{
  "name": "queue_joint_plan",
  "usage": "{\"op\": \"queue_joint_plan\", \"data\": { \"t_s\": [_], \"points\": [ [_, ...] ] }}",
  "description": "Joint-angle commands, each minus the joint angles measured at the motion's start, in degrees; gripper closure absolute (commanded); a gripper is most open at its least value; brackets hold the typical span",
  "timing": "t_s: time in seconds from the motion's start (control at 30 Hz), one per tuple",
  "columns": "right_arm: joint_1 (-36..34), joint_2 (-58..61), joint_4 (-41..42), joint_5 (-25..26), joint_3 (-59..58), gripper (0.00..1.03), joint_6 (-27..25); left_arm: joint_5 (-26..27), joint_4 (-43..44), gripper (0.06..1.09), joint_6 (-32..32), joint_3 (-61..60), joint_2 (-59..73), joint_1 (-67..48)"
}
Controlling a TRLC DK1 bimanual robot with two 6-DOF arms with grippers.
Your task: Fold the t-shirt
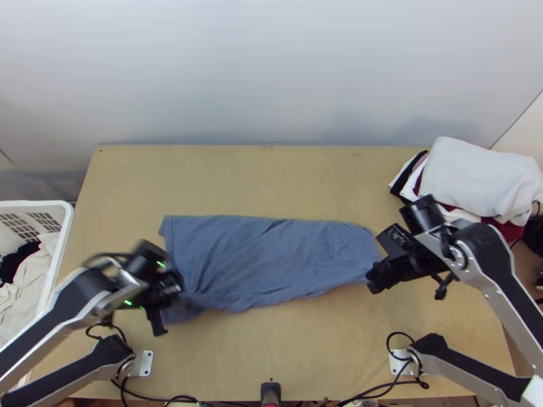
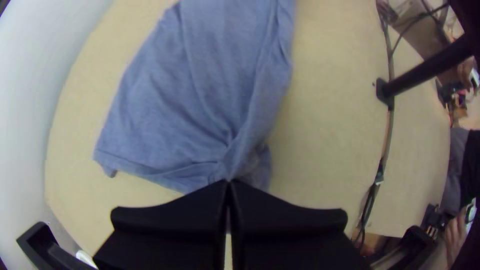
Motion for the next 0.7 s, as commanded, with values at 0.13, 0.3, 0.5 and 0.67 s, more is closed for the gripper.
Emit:
{"op": "queue_joint_plan", "data": {
  "t_s": [0.13,0.3,0.5,0.67],
  "points": [
    [-3.7,-4.18,-1.2,-0.9,16.18,1.0,3.1,5.19,-6.15,1.05,1.54,20.99,-3.9,21.89],
    [-8.0,-4.27,0.3,-0.9,31.3,1.0,5.38,6.15,-0.61,1.05,-3.47,28.55,-4.61,33.75],
    [-13.1,-3.74,-0.32,0.5,57.49,1.0,7.32,6.15,1.58,1.05,-14.63,50.69,-5.48,40.26],
    [-23.12,-7.43,4.25,0.41,67.42,1.0,7.67,1.14,0.27,1.05,-19.2,71.08,-4.52,42.63]
  ]
}}
